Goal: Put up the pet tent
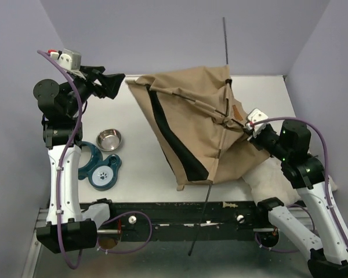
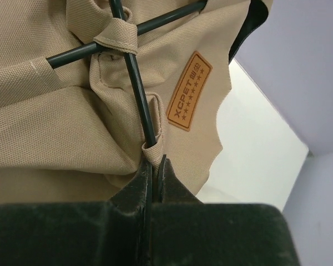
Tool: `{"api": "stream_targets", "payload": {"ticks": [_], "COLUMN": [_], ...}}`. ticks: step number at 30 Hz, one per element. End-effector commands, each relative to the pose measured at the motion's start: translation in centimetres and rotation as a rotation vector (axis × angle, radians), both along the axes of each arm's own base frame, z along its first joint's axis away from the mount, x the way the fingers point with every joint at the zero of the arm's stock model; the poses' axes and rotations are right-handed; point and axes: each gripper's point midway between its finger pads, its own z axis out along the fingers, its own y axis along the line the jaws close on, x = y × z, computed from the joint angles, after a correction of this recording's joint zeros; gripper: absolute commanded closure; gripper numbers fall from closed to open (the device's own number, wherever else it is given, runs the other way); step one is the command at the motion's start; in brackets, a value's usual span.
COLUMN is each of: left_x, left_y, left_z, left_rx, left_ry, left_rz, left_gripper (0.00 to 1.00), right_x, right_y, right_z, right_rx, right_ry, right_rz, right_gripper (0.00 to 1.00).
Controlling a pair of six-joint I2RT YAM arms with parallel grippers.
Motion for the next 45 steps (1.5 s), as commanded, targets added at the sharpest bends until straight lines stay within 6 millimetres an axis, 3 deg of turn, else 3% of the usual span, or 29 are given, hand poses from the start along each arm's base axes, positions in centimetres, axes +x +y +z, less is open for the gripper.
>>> {"api": "stream_targets", "payload": {"ticks": [1,6,9,15,20,23,25,29,32,35,38,41,45], "left_x": [1.2,2.8,3.1,2.2,1.9,1.0,-0.1,-2.2,-3.4,-5.2,-4.8,-3.5,-2.5], "left_y": [1.6,2.1,2.2,2.2,2.2,0.4,-1.1,-3.9,-5.5,-7.4,-7.7,-7.6,-7.5], "left_z": [2.0,2.1,2.4,1.3,1.4,3.0,3.9,3.3,0.0,-2.3,-2.7,-2.6,-1.9], "left_rx": [-0.123,-0.149,-0.147,-0.119,-0.14,-0.093,-0.06,-0.033,-0.072,-0.017,0.026,-0.02,-0.037], "left_ry": [-0.013,0.018,0.008,-0.014,-0.002,-0.055,-0.084,-0.061,0.04,0.0,-0.066,-0.038,-0.053], "left_rz": [0.097,0.131,0.14,0.16,0.16,0.045,-0.067,-0.29,-0.418,-0.477,-0.422,-0.403,-0.393], "left_gripper": [0.01,0.01,0.01,0.01,0.01,0.01,0.01,0.01,0.04,0.02,0.01,0.01,0.01], "right_x": [1.3,3.6,5.5,11.4,17.1,19.6,21.6,24.3,24.5,23.4,21.6,20.0,19.4], "right_y": [-6.5,-8.4,-7.2,-3.6,-1.6,-0.7,0.0,0.6,1.0,1.4,1.4,0.5,-0.3], "right_z": [-2.4,-2.2,-0.3,8.8,14.2,17.9,19.1,21.7,24.2,26.2,28.8,32.8,35.7], "right_rx": [0.027,0.173,0.329,0.599,0.721,0.8,0.84,0.905,0.945,0.967,1.008,1.08,1.169], "right_ry": [0.131,0.213,0.213,-0.099,-0.166,-0.213,-0.235,-0.266,-0.299,-0.316,-0.369,-0.477,-0.483], "right_rz": [-0.483,-0.793,-0.829,-0.672,-0.664,-0.666,-0.678,-0.709,-0.679,-0.627,-0.58,-0.557,-0.589], "right_gripper": [0.99,0.99,0.99,0.99,0.99,0.99,0.99,0.99,0.99,0.99,0.99,0.99,0.99]}}
